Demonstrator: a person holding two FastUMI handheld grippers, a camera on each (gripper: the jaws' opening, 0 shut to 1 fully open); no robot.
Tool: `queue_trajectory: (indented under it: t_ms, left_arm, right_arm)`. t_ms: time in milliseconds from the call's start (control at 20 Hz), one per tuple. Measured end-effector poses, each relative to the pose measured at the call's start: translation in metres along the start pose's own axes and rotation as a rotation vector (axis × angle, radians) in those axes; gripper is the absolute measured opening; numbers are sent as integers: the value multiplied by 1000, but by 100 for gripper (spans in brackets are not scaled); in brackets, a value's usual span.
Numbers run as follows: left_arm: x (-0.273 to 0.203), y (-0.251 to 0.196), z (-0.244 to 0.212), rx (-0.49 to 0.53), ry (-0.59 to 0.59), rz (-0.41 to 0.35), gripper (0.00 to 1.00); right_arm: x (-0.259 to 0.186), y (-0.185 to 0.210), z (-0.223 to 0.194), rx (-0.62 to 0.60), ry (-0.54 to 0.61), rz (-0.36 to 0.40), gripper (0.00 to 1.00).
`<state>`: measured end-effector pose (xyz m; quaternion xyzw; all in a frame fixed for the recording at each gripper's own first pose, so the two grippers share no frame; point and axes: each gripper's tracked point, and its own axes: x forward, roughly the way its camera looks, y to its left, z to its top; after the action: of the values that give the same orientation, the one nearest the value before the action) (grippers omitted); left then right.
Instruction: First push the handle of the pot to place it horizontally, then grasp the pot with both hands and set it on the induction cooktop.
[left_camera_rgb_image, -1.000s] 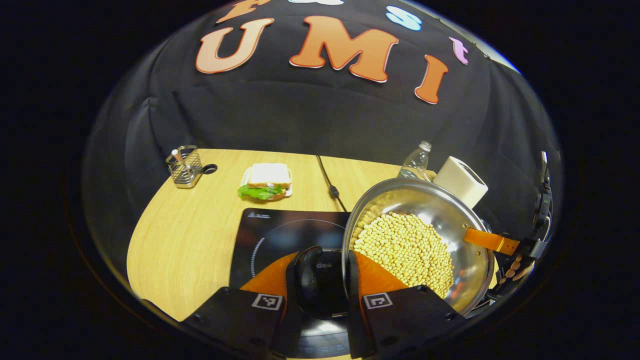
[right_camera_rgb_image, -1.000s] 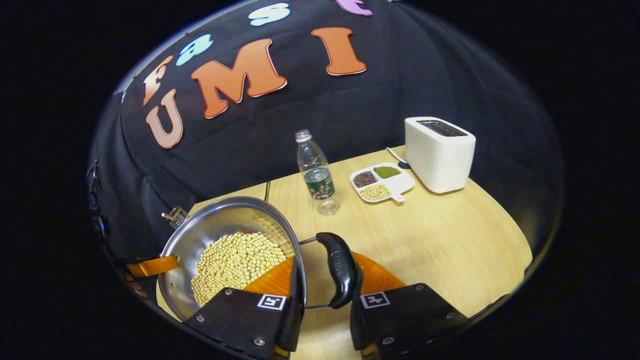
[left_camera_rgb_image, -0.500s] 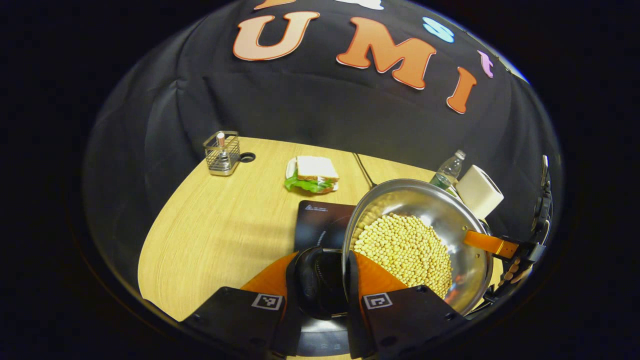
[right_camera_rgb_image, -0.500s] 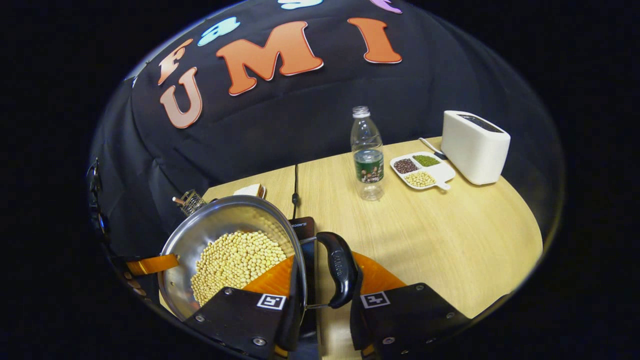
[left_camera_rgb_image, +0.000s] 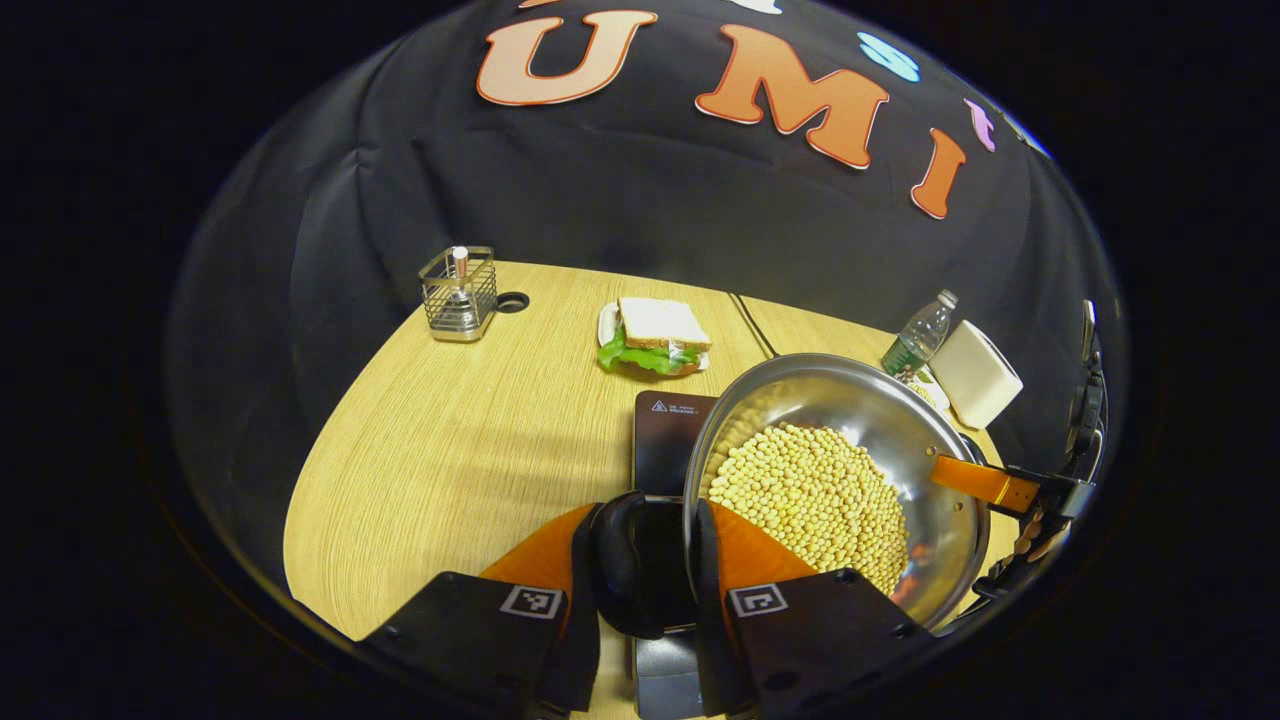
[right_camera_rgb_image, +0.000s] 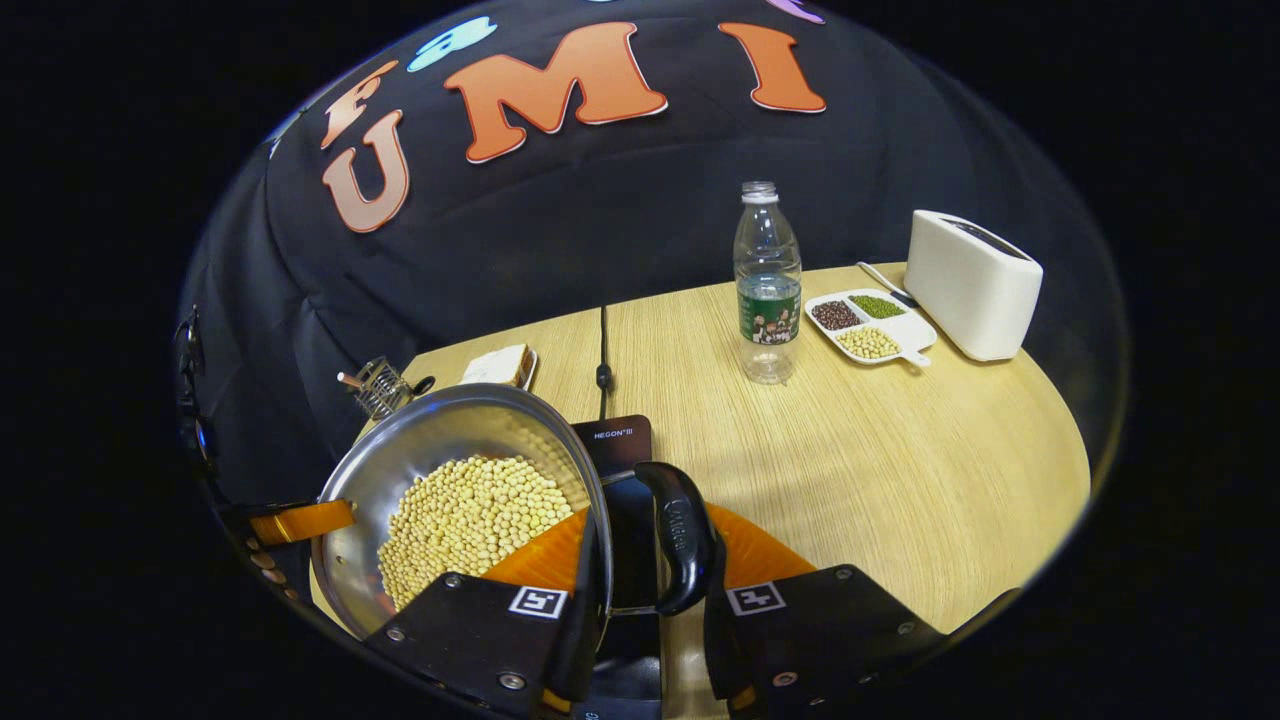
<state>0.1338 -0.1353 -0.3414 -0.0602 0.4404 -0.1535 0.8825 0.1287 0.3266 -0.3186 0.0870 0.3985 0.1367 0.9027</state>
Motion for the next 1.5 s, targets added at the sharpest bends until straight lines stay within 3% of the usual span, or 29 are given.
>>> queue_trajectory:
  t_ms: [200,300,400,500,650,700,950,1200,1500]
  left_arm:
    - [1,0,-3,15,6,1,49]
    - [0,4,-1,23,3,15,56]
    - [0,4,0,26,2,38,62]
    - [-6,3,23,51,-76,55,67]
    - [-35,-1,58,92,-188,57,95]
    - [-47,-8,70,87,-232,48,96]
    - [-154,-15,145,101,-527,137,100]
    - [-272,-30,184,93,-746,148,98]
    - [-359,-34,183,95,-853,151,100]
  right_arm:
    - [4,-1,-2,-12,-6,-6,48]
    - [4,1,-1,-19,-14,1,48]
    - [1,1,-1,-10,-5,20,57]
    - [-12,4,20,-4,-61,44,65]
    - [-51,0,52,-42,-154,44,86]
    - [-67,-3,64,-58,-190,40,94]
    - [-169,-24,130,-143,-415,15,95]
    - [-264,-55,171,-200,-598,-48,95]
    - [-339,-85,181,-196,-691,-80,95]
